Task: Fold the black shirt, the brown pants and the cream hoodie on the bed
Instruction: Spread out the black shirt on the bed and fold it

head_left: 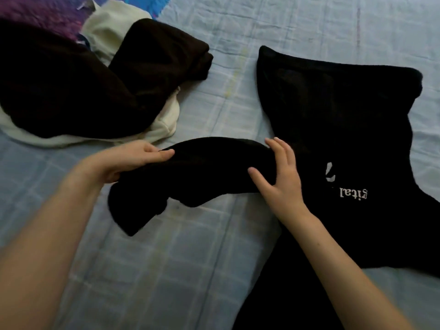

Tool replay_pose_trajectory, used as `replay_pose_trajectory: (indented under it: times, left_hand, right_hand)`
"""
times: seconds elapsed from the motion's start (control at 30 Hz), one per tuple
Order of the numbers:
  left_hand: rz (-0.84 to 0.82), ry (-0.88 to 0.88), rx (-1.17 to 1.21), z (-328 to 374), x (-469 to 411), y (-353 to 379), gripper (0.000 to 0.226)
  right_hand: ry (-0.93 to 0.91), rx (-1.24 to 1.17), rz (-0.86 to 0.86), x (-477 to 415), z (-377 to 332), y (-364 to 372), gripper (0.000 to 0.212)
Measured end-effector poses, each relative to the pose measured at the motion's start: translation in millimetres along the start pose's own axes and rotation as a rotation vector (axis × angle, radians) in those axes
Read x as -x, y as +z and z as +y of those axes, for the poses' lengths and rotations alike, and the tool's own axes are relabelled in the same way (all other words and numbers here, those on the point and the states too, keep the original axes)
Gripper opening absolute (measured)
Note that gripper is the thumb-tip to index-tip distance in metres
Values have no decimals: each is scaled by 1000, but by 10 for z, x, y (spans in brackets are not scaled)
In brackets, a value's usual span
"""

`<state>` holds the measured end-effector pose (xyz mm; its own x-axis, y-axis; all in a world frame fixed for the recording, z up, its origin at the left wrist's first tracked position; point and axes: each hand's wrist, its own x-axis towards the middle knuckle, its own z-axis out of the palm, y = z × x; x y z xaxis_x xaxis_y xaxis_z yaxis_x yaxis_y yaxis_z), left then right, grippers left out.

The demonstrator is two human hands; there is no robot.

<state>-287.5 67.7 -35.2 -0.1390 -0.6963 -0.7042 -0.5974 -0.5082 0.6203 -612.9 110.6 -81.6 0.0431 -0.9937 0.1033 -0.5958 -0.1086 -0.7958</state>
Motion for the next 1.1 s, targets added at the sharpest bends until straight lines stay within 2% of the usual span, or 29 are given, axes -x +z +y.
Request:
replay_pose_trajectory:
  times: [0.07,0.17,0.2,0.3,0.33,0.37,0.4,0.47,0.5,0.57,0.7,0.83,0.9,1.0,1.1]
  left_hand:
    - [180,-118,-254,-380,141,-388,62]
    - [462,-216,-540,-914,154,-687,56]
    - [492,-262,-584,-1055,117,-723,52]
    - [428,-484,-828,-1189,48,-568,35]
    - [454,-496,-944,-1122,8,-447,34]
    - [504,-446,-1057,-1009,-57,-284,37]
    - [566,-322,-1138,-843,-130,-64,45]
    - [616,106,-1140,-421,-286,527,65]
    - [568,311,-1091,-213,-364,856,70]
    - [452,512,-1013,105,-549,1431,68]
    - [390,492,-969,29,-915,1879,63]
    - [378,482,-1102,-298,-1007,1841,64]
    - [397,488,-1059,-357,-952,1752,63]
    - [377,630,-964,-547,-724,1577,73]
    - [285,818,-1111,-898,-504,1472,84]
  right_hand:
    - [-15,69,-72,9,-118,239,61]
    - [53,202,-11,92,-84,363,57]
    - [80,229,-3,148,-35,347,56]
    - [103,346,-20,356,151,200,56]
    - [100,377,-19,397,216,122,56]
    - [96,409,-23,412,282,40,56]
    - [99,441,-41,408,352,-36,56]
    - [181,427,-103,379,474,-151,57]
    - [239,374,-131,363,516,-169,58]
    - [292,303,-178,363,582,-123,59]
    - [276,332,-227,476,652,62,61]
    - [276,628,-349,629,663,245,64]
    - [294,700,-320,633,557,342,66]
    - [111,753,-225,636,310,549,65]
    - [-38,814,-370,754,209,860,65]
